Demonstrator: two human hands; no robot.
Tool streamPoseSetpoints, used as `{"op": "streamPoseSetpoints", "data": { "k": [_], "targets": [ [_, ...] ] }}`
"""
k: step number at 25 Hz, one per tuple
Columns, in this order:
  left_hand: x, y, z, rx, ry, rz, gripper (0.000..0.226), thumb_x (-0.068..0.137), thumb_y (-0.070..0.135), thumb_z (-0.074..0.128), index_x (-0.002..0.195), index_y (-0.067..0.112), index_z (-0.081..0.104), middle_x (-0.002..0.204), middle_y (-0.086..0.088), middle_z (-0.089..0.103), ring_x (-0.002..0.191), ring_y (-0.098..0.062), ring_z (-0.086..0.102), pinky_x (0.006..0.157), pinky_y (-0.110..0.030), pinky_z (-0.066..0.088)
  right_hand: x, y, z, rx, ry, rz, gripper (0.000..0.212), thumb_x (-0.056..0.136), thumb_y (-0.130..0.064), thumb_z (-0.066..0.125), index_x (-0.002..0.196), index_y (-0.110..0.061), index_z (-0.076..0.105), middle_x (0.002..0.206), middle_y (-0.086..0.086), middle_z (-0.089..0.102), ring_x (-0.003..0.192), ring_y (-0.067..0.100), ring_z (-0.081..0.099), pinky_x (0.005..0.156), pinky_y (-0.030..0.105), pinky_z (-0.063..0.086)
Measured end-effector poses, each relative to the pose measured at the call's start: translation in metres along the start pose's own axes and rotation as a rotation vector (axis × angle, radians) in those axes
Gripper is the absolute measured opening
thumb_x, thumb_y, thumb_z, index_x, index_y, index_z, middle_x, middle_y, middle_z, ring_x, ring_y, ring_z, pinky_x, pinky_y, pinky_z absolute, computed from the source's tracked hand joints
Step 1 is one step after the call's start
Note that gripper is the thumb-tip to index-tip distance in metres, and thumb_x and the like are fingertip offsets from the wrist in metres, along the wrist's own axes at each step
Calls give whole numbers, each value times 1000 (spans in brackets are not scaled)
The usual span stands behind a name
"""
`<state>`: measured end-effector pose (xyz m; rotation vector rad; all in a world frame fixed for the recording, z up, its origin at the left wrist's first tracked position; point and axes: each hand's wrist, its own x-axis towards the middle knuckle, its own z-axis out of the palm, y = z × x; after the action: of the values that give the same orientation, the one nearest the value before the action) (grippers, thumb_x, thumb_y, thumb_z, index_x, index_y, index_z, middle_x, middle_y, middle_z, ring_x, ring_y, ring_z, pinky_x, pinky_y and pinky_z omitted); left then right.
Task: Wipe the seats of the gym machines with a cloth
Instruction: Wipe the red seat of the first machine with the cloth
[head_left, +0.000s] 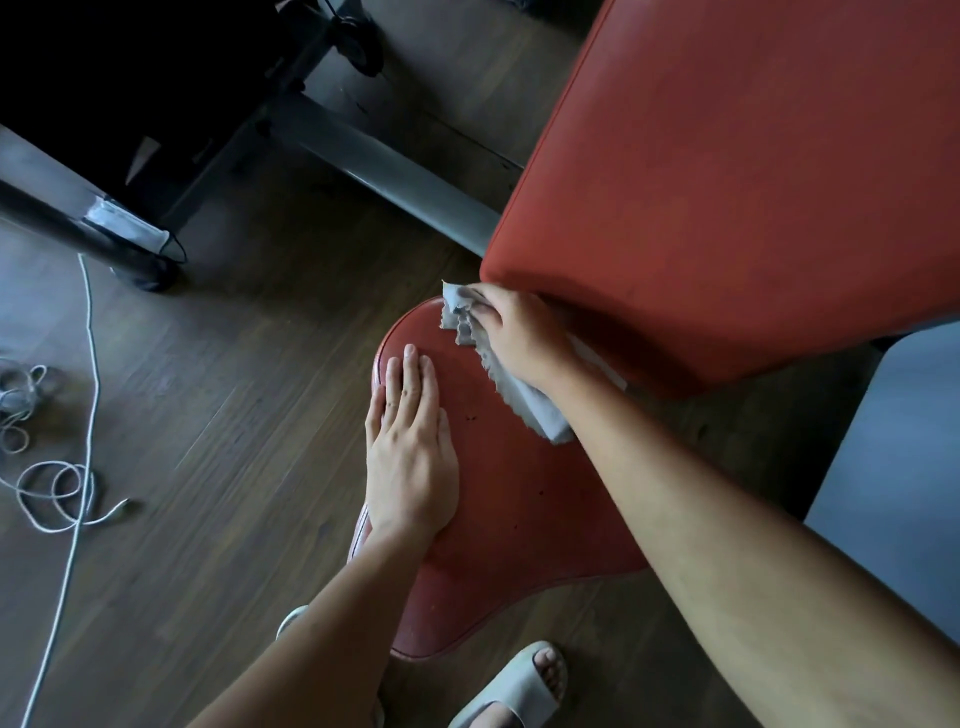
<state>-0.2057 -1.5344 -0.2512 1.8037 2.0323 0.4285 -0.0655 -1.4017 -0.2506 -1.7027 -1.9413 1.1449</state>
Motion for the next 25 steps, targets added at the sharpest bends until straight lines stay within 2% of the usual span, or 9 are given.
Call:
{"op": "streamPoseSetpoints", "data": {
  "k": [5,9,14,18,21,23,25],
  "targets": [
    [0,-1,0,14,-8,11,57,101,15,34,157,8,25,166,-4,16,155,-14,3,126,-35,10,-45,26,-17,-44,99,-18,31,103,-31,51,128,-20,65,121,-3,72,113,14,66,99,33,50],
    [0,-2,1,27,-2,16,57,101,15,35,156,7,26,165,-7,18,155,-17,6,125,-38,12,-11,10,-2,-85,57,20,30,103,-33,48,124,-23,67,114,1,74,106,23,68,93,40,52],
    [1,-3,0,12,-7,27,56,102,16,33,157,8,25,166,-5,16,155,-15,4,126,-32,6,-11,5,-3,-43,33,-39,28,104,-29,48,125,-22,65,112,-1,74,103,19,67,91,35,50],
    [1,-4,0,5,-13,31,56,103,18,31,157,10,24,166,-4,16,155,-15,4,126,-34,9,-56,37,-21,-83,125,-23,27,103,-29,52,125,-22,65,120,-6,71,112,15,66,98,36,50],
    [2,-5,1,3,-9,45,56,103,19,30,157,9,25,166,-4,15,155,-15,4,126,-35,8,-82,44,-21,-193,234,-55,27,100,-23,55,126,-23,63,123,-8,69,116,16,64,97,44,50],
    [3,-5,1,-1,-10,53,56,103,21,29,157,8,25,166,-5,15,155,-16,4,126,-35,7,-96,37,-23,-138,373,-39,32,100,-23,52,130,-21,62,129,-7,66,122,13,60,104,40,48],
    [3,-8,2,-13,-33,71,57,103,24,27,157,8,24,166,-6,15,155,-18,4,127,-36,5,-109,25,-27,-58,493,8,39,102,-29,44,136,-18,60,136,-6,63,127,10,56,111,30,42]
  ]
}}
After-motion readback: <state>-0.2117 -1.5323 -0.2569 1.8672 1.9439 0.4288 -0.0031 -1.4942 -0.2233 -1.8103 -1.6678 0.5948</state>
